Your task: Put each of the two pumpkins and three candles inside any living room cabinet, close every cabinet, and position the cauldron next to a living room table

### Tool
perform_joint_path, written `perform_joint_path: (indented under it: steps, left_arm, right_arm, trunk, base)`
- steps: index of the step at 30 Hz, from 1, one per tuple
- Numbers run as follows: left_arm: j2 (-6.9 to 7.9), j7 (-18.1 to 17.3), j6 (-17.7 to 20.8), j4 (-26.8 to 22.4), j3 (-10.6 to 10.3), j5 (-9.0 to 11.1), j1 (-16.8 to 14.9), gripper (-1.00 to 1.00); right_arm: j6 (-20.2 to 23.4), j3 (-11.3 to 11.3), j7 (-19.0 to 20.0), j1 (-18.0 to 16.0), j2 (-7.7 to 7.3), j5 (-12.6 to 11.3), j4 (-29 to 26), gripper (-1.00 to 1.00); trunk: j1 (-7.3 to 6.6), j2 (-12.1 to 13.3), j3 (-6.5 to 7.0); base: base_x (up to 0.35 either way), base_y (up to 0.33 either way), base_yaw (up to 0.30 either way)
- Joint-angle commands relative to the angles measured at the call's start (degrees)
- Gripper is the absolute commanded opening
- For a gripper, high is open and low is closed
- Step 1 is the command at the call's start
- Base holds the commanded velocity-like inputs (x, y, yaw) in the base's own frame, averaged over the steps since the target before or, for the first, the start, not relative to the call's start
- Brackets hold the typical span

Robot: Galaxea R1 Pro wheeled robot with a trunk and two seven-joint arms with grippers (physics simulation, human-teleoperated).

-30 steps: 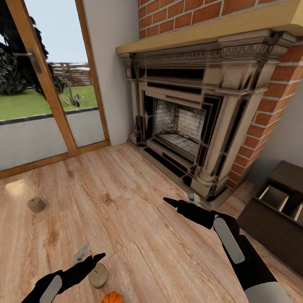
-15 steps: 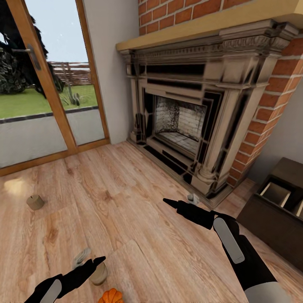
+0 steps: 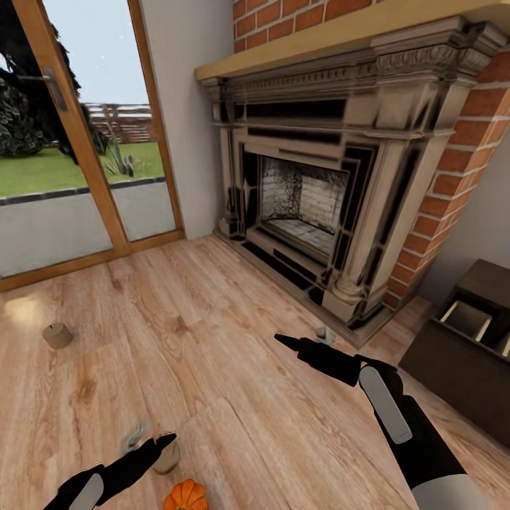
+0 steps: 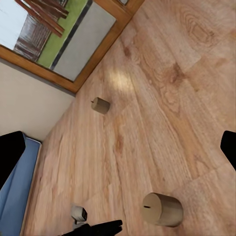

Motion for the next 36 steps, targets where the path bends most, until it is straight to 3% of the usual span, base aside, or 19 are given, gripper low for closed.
perform_joint_path:
  steps: [1,13,23,29,36]
  left_arm:
    - [-0.03,-0.04,-0.29,0.74,0.22,0.32,-0.03,1.0]
    - [-0.11,0.18,-2.49,2.62,0.27,0.21,-0.03,1.0]
    - [-0.05,0.4,-1.81,2.65,0.05,0.49,-0.03,1.0]
    - [-0.08,4.67,-1.44,2.64,0.16,0.57,-0.03,1.0]
    - [-0.13,5.56,-1.39,2.69,0.22,0.6,-0.03,1.0]
  right_arm:
    - [0.16,0.03,0.1,-0.03,-0.03,-0.03,-0.01,1.0]
    - [0.16,0.03,0.08,-0.03,-0.03,-0.03,0.03,1.0]
    - [0.23,-0.05,0.1,-0.03,-0.05,-0.03,0.01,1.0]
    - [0.25,-0.06,0.09,-0.03,-0.05,-0.03,0.03,1.0]
    - [0.25,-0.06,0.07,-0.03,-0.05,-0.18,0.05,1.0]
  trunk:
    - [0.21,-0.44,-0.23]
    - [2.85,-5.25,-2.39]
    - [3.11,-5.39,-4.6]
    - [3.27,-5.47,-5.93]
    - [3.45,-5.57,-7.48]
  base:
    - [0.0,0.0,0.0]
    - [0.0,0.0,0.0]
    - [0.0,0.0,0.0]
    - [0.0,0.0,0.0]
    - [0.0,0.0,0.0]
